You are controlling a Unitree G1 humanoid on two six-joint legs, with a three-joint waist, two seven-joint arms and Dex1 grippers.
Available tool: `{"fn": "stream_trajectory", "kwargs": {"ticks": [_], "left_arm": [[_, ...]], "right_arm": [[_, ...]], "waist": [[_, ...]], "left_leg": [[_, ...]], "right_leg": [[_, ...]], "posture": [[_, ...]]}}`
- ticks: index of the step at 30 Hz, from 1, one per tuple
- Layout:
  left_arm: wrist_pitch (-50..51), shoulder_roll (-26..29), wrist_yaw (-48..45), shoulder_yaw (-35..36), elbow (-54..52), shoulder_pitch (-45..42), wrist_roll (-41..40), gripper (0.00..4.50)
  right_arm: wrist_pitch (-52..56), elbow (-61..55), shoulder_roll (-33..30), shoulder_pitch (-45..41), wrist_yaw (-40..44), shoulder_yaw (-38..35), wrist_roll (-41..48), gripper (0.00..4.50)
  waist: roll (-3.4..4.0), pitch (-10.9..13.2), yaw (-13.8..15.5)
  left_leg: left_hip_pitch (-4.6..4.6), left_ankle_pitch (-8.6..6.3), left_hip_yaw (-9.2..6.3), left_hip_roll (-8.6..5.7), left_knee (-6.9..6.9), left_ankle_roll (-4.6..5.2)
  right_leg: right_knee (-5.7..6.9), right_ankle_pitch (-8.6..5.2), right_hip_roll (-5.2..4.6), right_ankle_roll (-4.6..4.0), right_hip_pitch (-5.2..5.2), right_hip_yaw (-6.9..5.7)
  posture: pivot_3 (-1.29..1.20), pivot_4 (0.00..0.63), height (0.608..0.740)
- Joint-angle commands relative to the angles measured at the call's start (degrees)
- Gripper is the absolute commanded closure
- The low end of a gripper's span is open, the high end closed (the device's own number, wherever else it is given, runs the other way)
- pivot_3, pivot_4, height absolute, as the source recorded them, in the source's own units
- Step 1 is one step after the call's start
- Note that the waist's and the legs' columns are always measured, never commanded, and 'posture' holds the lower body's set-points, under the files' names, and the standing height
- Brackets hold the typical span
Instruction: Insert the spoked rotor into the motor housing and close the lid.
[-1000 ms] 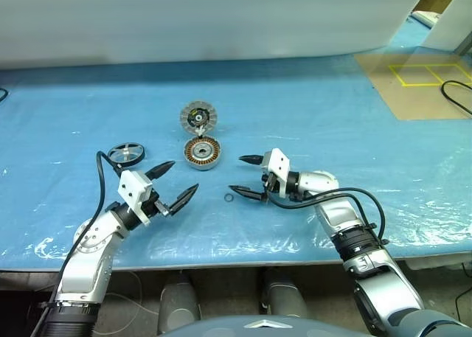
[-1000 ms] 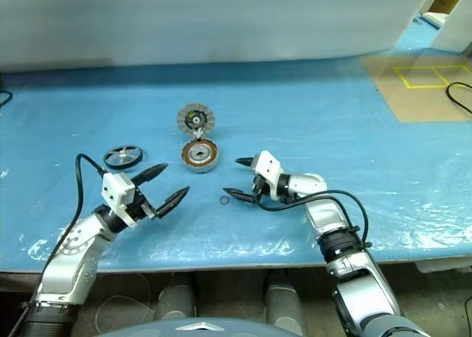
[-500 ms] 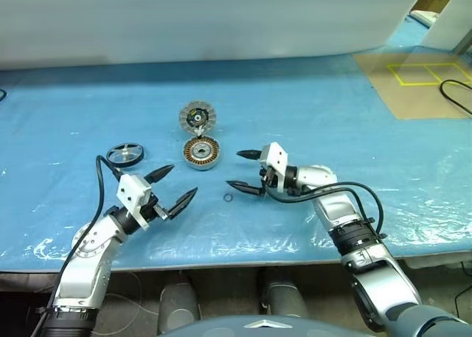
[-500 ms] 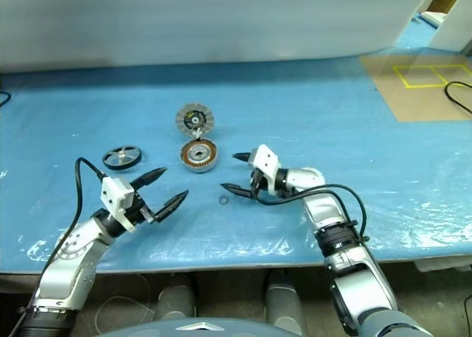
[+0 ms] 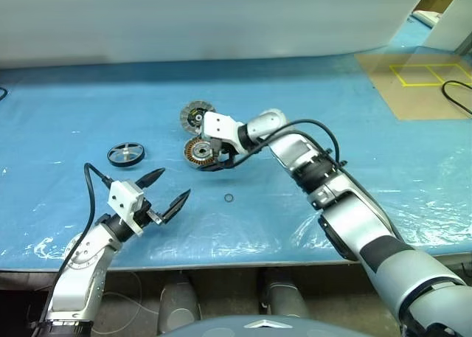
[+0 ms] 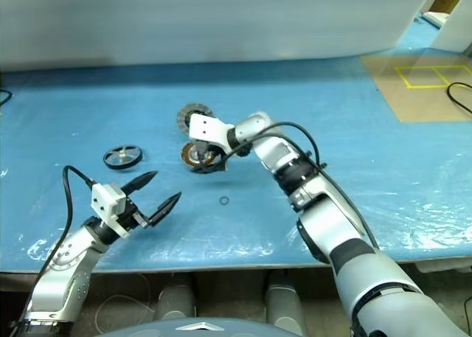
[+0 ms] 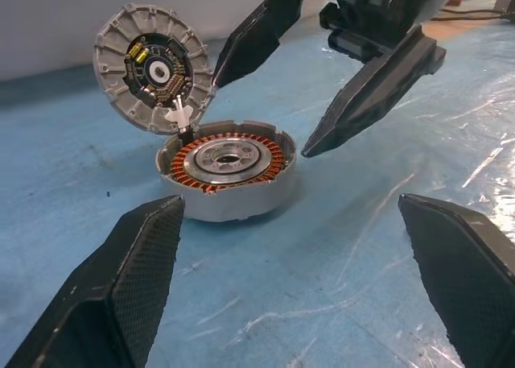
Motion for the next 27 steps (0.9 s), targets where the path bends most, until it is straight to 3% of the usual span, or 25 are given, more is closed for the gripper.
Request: {"fn": "stream_trajectory", "kwargs": {"ticks": [1,9,17,20,25,27], "left_arm": [[-1.9,-0.6,1.3,0.8,-2.9,1.2,0.4,0.00],[-2.9,-1.7,3.2,0.8,-4.5,3.7,1.0,0.00],[-3.2,-1.5,3.9,0.9,-4.8,4.4,1.0,0.00],[-3.3,-1.6,4.1,0.6,-4.9,4.2,1.0,0.00],[-3.2,-1.5,4.3,0.6,-4.8,4.2,1.0,0.00],[-3.2,-1.5,4.3,0.6,-4.8,4.2,1.0,0.00]], "right_arm": [[-2.5,8.6,2.4,-6.6,1.7,2.7,-3.9,0.04],[-9.9,23.0,6.7,-11.2,0.9,6.9,-12.1,0.04],[-12.6,29.3,9.6,-12.5,-2.2,5.5,-15.0,0.04],[-12.9,30.2,10.1,-12.5,-2.3,5.1,-15.5,0.64],[-13.0,30.2,10.2,-12.8,-0.8,3.9,-15.6,2.30],[-12.6,29.2,10.3,-12.8,1.0,3.4,-15.2,2.37]], "waist": [[0.01,0.0,0.0],[0.05,0.0,0.0],[0.16,0.1,0.0],[0.19,0.1,0.0],[0.20,0.1,0.0],[0.22,0.1,0.0]], "left_leg": [[0.00,0.00,0.00,0.00,0.00,0.00],[-0.05,-0.05,0.00,0.06,0.01,0.09],[0.03,-0.06,0.02,0.10,0.04,0.11],[0.09,-0.06,0.03,0.11,0.06,0.11],[0.13,-0.07,0.03,0.13,0.06,0.11],[0.14,-0.07,0.03,0.14,0.08,0.11]], "right_leg": [[0.01,0.00,0.00,0.00,-0.01,0.00],[0.01,-0.01,0.00,-0.02,-0.02,-0.05],[0.14,-0.03,0.01,-0.06,-0.01,-0.05],[0.23,-0.03,0.00,-0.07,0.00,-0.04],[0.35,-0.09,0.01,-0.16,-0.01,-0.05],[0.36,-0.09,0.01,-0.17,0.00,-0.05]], "posture": [[0.00,0.150,0.740],[0.00,0.150,0.740],[0.00,0.150,0.740],[0.00,0.150,0.740],[0.00,0.150,0.740],[0.00,0.150,0.740]]}}
